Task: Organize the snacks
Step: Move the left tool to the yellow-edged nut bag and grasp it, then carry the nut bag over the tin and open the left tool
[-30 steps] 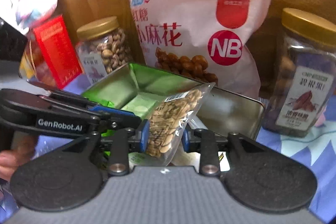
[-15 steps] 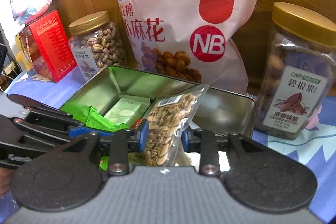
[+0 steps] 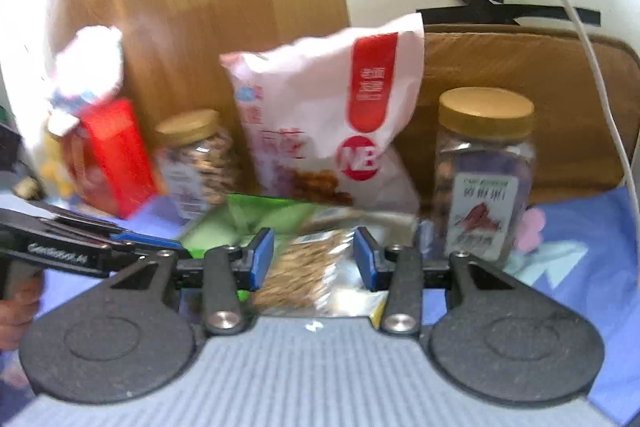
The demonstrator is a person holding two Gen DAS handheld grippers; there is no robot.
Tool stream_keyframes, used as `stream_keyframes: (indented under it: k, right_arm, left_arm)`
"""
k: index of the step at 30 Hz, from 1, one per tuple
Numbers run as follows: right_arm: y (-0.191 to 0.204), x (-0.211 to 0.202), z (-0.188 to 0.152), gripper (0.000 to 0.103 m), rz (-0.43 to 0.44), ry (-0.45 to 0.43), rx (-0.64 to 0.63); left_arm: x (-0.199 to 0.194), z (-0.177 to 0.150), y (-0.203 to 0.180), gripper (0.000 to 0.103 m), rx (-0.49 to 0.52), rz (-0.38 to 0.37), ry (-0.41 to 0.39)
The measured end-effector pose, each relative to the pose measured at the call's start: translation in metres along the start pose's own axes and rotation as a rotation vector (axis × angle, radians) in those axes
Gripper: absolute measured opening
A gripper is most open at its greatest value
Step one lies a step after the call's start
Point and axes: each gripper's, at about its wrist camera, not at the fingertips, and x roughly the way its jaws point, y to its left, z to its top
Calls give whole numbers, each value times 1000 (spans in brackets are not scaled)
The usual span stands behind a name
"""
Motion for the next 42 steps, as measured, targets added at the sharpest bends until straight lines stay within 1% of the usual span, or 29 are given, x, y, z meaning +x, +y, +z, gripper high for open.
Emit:
stream_keyframes:
  k: [3,6,10,13,15,18,19,21,23,25,26,27,28,29,31,37,40,42]
  right_arm:
    - [-1,-10,-30,47,95,48,114]
    - [0,-15,-67,47,162,102,225]
    - [7,-24,-107,47,184,133,321]
    - [11,-27,-124,47,189,157,394]
    - [13,-28,-131,47,201,163,443]
    - [19,-31,-137,47,210,154,491]
    - [20,-33,-140,47,208,148,498]
    - [21,-35,-146,46,200,138,513]
    - [19,-36,-150,46,203,125,546]
    - [16,-35,-152,45,206,116,575]
    - [16,-35,-153,44,205,112,581]
    - [17,-35,-154,43,203,109,581]
    - [19,-34,-155,43,202,108,580]
    - [22,-34,-155,41,194,107,579]
    - [26,-34,-160,30,210,128,583]
    - [53,-58,-182,29,254,147,546]
    - [69,-74,-198,28,288,153,553]
    - [79,-82,-206,29,296,157,549]
  left_arm:
    - [-15,-25,15,26,-54,-24,34]
    - [-30,-58,26,26,-80,-54,59]
    - [-51,-97,26,26,-98,-118,71]
    - [-55,-118,15,26,-102,-187,103]
    - [-51,-126,6,28,-89,-206,118]
    - [-41,-131,-1,40,-100,-187,120]
    - [-36,-131,0,42,-118,-188,117]
    - [-29,-131,5,51,-166,-176,106]
    - [-20,-128,11,51,-212,-181,99]
    - [-7,-126,17,49,-279,-202,116]
    - [-2,-127,19,45,-302,-223,120]
    - [1,-127,18,37,-314,-233,124]
    - [2,-128,15,31,-313,-226,134]
    - [3,-130,13,29,-302,-226,143]
    - [-3,-137,8,28,-279,-233,152]
    - [-37,-170,3,28,-213,-265,186]
    - [-58,-188,0,28,-173,-276,191]
    - [-69,-199,-1,28,-171,-281,185]
